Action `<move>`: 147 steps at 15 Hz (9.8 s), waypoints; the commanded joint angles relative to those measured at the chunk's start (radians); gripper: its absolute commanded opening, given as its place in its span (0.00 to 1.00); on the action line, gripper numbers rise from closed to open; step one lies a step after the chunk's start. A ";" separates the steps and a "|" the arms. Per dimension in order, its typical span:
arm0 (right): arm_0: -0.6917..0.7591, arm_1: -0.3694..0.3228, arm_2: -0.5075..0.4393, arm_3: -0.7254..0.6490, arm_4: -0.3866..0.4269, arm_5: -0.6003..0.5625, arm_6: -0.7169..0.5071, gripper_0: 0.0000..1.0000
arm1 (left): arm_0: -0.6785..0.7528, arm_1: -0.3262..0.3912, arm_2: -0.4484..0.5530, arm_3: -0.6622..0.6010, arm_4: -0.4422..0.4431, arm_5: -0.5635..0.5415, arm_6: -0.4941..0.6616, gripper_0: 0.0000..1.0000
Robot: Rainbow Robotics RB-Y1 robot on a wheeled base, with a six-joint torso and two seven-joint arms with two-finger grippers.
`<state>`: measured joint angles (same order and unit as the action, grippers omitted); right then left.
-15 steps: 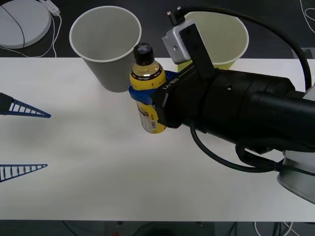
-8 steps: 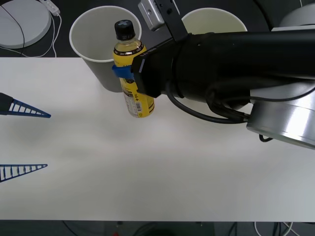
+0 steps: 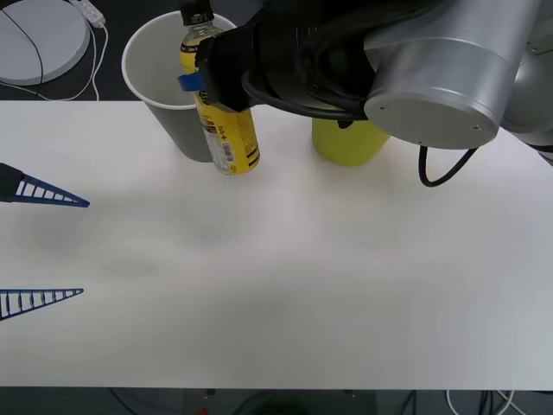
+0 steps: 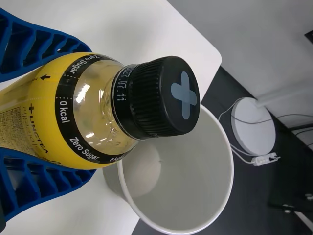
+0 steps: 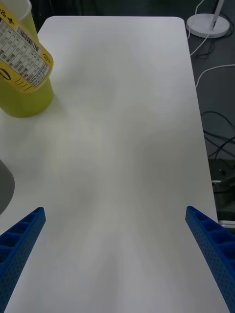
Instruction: Put the can into the green bin and the plastic bottle into the gray bin
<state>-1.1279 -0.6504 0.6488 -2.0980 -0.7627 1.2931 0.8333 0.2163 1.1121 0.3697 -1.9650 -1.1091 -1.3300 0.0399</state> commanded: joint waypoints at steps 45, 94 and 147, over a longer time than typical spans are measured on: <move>-0.690 0.474 0.094 1.248 -0.055 -0.012 -0.069 0.00 | 0.000 0.000 0.000 0.000 0.000 0.000 0.000 1.00; -0.009 -0.130 0.095 -0.046 0.029 -0.184 -0.129 1.00 | 0.000 0.000 0.000 0.000 0.000 0.000 0.000 1.00; 1.237 -0.799 -0.629 -0.011 1.295 -2.243 -0.947 1.00 | 0.000 0.000 0.000 0.000 0.000 0.000 0.000 1.00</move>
<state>0.0611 -1.4635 0.0822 -2.0819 0.4988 -0.9507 -0.0677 0.2163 1.1121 0.3697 -1.9650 -1.1091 -1.3299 0.0398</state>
